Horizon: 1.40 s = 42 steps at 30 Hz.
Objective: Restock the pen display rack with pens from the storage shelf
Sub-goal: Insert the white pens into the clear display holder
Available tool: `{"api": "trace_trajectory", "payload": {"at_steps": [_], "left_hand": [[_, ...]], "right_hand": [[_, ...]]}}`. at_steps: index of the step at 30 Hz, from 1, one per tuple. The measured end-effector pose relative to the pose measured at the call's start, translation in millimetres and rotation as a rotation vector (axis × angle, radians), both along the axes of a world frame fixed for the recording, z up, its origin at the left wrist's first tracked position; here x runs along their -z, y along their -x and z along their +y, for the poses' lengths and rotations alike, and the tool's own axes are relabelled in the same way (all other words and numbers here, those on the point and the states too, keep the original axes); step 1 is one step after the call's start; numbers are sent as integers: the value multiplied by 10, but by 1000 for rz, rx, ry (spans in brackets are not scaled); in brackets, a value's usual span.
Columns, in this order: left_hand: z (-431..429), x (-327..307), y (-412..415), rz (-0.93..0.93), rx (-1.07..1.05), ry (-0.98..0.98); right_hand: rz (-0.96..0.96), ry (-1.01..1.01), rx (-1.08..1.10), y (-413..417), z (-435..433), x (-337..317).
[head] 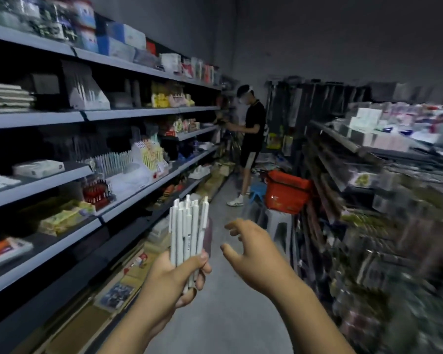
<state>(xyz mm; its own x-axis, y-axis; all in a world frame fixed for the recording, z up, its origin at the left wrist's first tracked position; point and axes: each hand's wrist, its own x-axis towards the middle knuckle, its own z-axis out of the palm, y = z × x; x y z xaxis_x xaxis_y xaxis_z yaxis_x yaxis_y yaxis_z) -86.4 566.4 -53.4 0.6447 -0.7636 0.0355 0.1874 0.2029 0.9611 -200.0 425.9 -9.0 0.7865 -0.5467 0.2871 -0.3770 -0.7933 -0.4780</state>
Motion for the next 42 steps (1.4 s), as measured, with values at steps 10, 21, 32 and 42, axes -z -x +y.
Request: {"api": "trace_trajectory", "payload": {"at_steps": [10, 21, 32, 42], "left_hand": [[-2267, -130, -2045, -71, 32, 61], [-4441, 187, -3700, -126, -77, -16], [-4765, 466, -5228, -50, -655, -143], [-4347, 864, -7008, -17, -884, -118]], "right_hand": [[-157, -76, -11, -2018, -2040, -148], [-370, -469, -234, -3945, -4187, 165], [-219, -668, -672, -6377, -4904, 513], [-310, -765, -755, -8445, -4688, 612]]}}
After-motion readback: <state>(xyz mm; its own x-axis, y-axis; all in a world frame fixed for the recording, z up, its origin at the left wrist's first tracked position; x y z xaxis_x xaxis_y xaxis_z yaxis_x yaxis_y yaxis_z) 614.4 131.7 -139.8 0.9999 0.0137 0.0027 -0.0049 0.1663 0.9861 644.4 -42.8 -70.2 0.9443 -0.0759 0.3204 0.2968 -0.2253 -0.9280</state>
